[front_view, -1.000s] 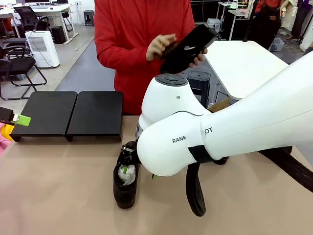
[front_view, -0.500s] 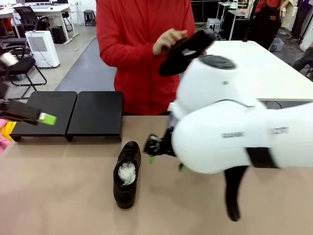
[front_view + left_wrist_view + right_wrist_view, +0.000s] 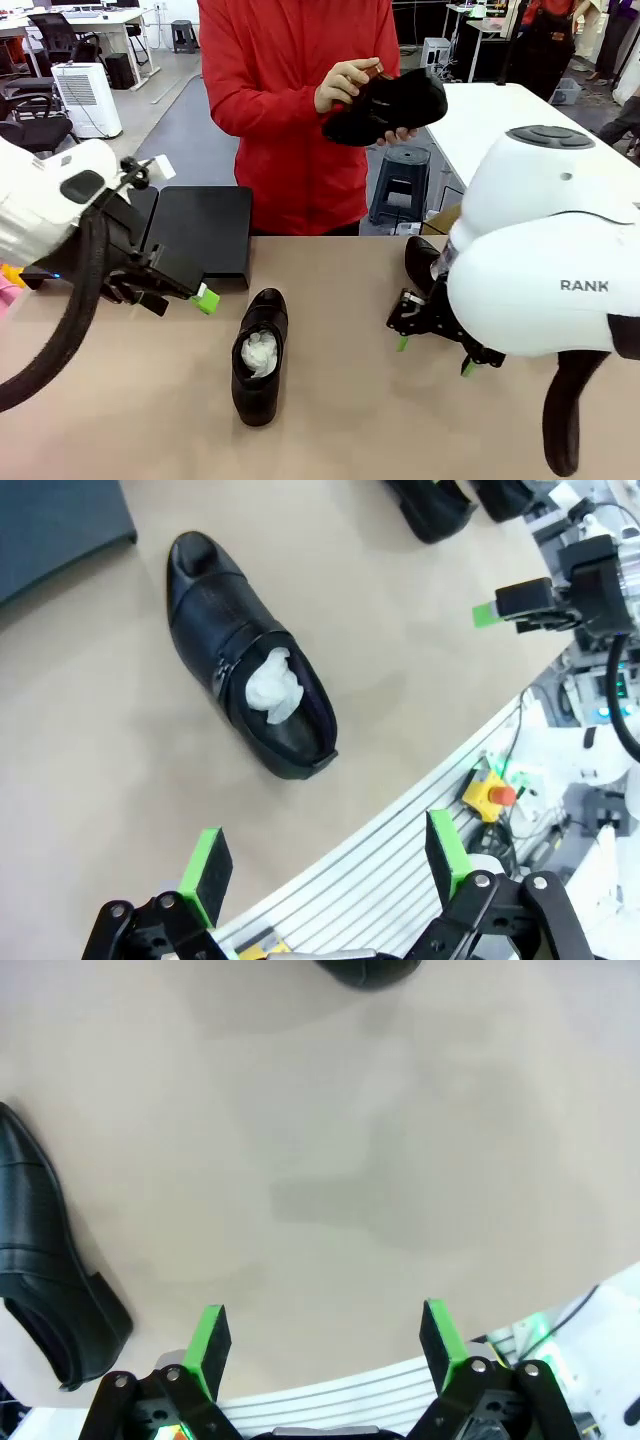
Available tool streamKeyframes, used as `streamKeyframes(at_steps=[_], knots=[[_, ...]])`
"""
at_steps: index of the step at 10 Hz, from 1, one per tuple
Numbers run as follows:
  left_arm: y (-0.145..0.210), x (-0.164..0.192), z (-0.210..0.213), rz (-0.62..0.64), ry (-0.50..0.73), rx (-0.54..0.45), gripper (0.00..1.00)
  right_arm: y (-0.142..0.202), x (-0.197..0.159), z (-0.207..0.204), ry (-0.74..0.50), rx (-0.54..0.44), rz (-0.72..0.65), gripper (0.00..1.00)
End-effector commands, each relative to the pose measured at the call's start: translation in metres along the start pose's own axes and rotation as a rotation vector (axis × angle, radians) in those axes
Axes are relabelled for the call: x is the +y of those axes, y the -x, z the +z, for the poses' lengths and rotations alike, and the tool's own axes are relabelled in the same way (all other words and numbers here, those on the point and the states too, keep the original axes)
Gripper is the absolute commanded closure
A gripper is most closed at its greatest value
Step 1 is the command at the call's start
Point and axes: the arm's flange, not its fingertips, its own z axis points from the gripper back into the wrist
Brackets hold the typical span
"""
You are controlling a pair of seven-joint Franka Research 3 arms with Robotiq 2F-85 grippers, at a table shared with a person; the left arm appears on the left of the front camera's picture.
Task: Organize the shoes by placing them on the stand.
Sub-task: Place the Shoe from the middle of the table onto the Shoes Stand.
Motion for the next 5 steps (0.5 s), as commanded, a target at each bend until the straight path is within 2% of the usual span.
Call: streamKeyframes(at_steps=[1,2,3,5], knots=[[-0.005,0.018,0.015,-0.026,0.037,-0.046,0.00,0.007,0.022,0.004,-0.036,-0.006,0.052,0.00],[-0.005,0.018,0.015,-0.026,0.037,-0.046,0.00,0.000,0.000,0.000,0.000,0.000,0.000,0.00],[-0.002,0.005,0.005,-0.002,0.006,-0.012,0.00,-0.007,0.002,-0.001,0.034,0.019,-0.059,0.00],[-0.010,-0.052,-0.034,-0.013,-0.083,0.007,0.00,-0.024,-0.034,0.018,0.067,-0.040,-0.198,0.00]])
